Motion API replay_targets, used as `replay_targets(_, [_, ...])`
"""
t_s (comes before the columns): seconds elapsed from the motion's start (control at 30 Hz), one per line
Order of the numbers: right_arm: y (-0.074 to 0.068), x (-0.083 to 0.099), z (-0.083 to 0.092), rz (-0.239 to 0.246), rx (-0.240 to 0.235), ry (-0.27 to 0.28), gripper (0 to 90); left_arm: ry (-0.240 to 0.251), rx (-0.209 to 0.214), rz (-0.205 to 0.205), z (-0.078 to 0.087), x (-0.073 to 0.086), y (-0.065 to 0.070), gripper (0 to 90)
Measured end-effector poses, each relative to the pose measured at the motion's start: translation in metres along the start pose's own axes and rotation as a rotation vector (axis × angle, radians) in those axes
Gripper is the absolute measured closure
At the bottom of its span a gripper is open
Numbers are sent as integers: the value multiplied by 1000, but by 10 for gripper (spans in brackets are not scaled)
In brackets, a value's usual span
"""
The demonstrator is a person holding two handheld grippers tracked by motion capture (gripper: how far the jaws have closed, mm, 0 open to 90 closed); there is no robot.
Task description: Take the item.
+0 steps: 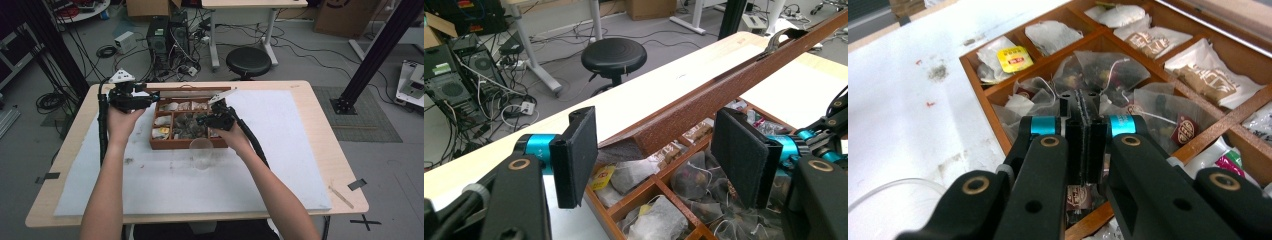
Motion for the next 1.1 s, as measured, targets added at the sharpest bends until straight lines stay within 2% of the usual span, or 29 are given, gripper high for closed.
replay_targets(0.57, [-13, -11, 23, 49, 1, 70, 900, 2, -1, 3, 0, 0, -1, 352])
replay_targets(1.1, [-40, -17, 60, 120, -57, 137, 900, 2, -1, 9, 0, 0, -1, 351])
Point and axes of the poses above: each handheld gripper's, and its own axes: z roughly backward along the jaws, x roughly out of its underside, y roughly to its right, the point moved 2 cm from there along -z, roughly forward along the jaws, and after that the axes turned 7 degrees about -z, right-handed, at the moved point
